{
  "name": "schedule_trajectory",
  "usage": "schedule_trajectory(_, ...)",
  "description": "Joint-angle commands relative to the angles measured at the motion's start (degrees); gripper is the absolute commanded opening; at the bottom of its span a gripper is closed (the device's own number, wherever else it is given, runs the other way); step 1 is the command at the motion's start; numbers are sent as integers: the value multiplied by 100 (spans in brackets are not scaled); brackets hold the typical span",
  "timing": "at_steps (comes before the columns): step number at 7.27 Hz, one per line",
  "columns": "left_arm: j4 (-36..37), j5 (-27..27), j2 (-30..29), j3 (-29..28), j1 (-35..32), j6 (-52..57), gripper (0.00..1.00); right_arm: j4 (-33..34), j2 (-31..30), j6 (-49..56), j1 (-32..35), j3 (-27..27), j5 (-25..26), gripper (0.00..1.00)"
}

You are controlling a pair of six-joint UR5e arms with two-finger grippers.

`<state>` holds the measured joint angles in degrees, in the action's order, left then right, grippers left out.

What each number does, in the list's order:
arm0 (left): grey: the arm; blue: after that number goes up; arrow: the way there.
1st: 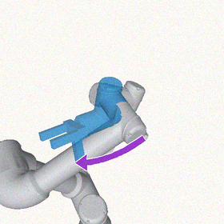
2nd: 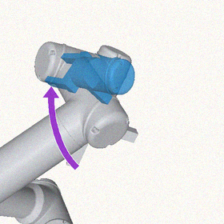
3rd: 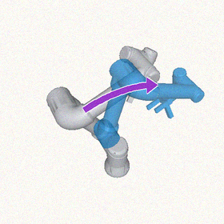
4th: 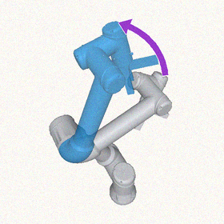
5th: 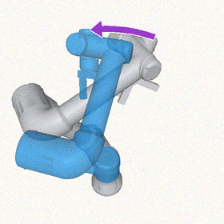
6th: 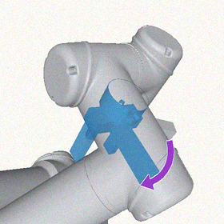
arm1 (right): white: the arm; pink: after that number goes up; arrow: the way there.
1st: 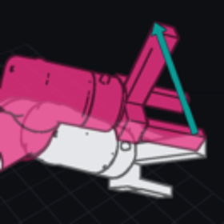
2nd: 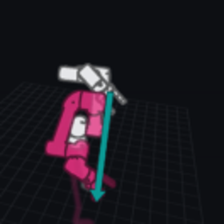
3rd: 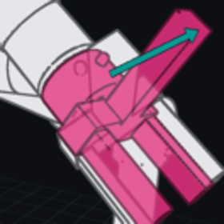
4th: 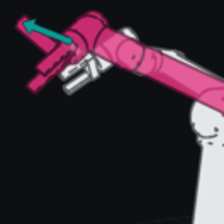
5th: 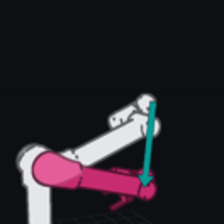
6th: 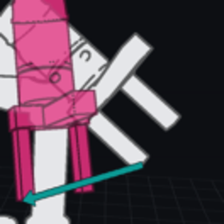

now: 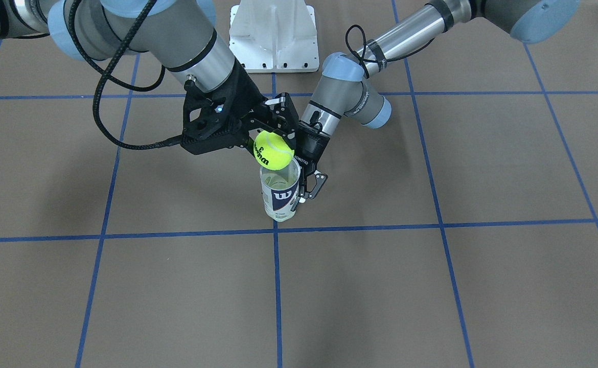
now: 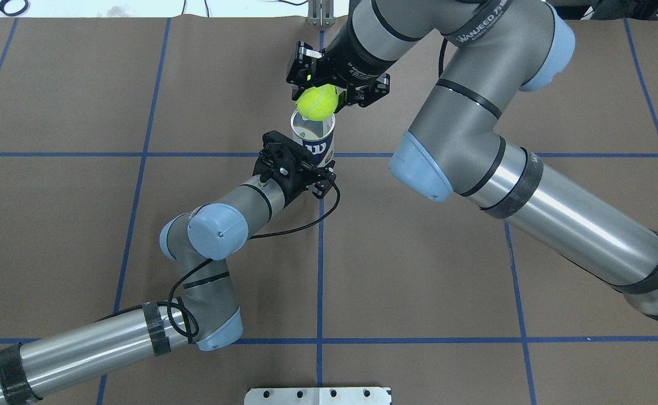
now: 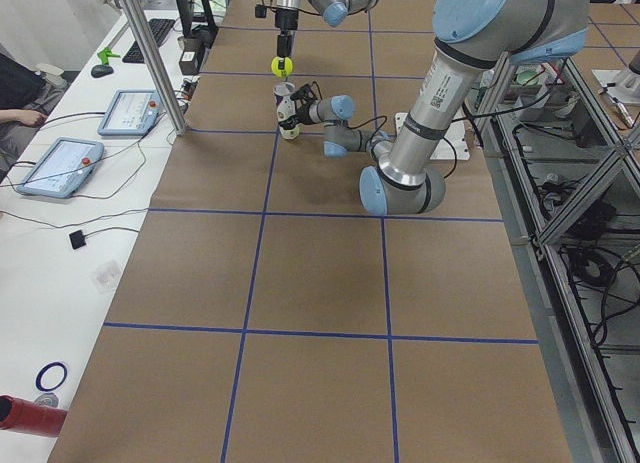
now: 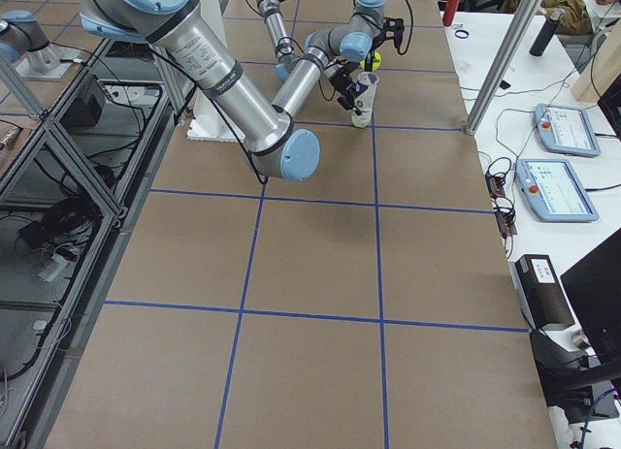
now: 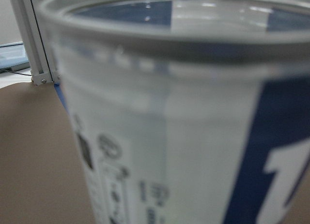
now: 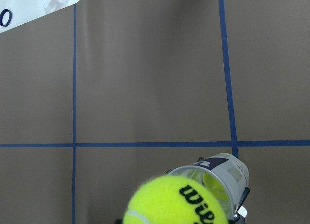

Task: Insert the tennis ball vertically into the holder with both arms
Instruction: 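Carry the second ball with the right gripper over the can's top, then lower the second ball into the can and open the right gripper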

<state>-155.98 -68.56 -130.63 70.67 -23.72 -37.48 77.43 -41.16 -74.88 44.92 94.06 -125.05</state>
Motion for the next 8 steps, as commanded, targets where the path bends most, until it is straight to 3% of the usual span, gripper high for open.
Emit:
schedule_trajectory(1, -12, 0, 2, 0, -1, 4, 77, 9, -15, 8, -115, -45, 129, 0)
schedule_trajectory(2, -12, 9, 2, 8, -1, 13, 77, 9, -24, 8, -150, -71, 147, 0)
schedule_trajectory(3, -12, 0, 2, 8, -1, 13, 77, 9, -24, 0, -159, -98, 156, 28)
schedule_trajectory(4, -12, 0, 2, 8, -1, 13, 77, 17, -15, 0, -159, -133, 156, 45)
schedule_trajectory(6, -12, 9, 2, 0, -1, 13, 77, 18, -15, 0, -159, -142, 156, 55)
schedule_trajectory(7, -12, 0, 2, 8, -1, 13, 77, 9, -15, 0, -159, -159, 156, 94)
schedule_trajectory(8, -12, 9, 2, 8, -1, 13, 77, 17, -6, -9, -159, -159, 156, 98)
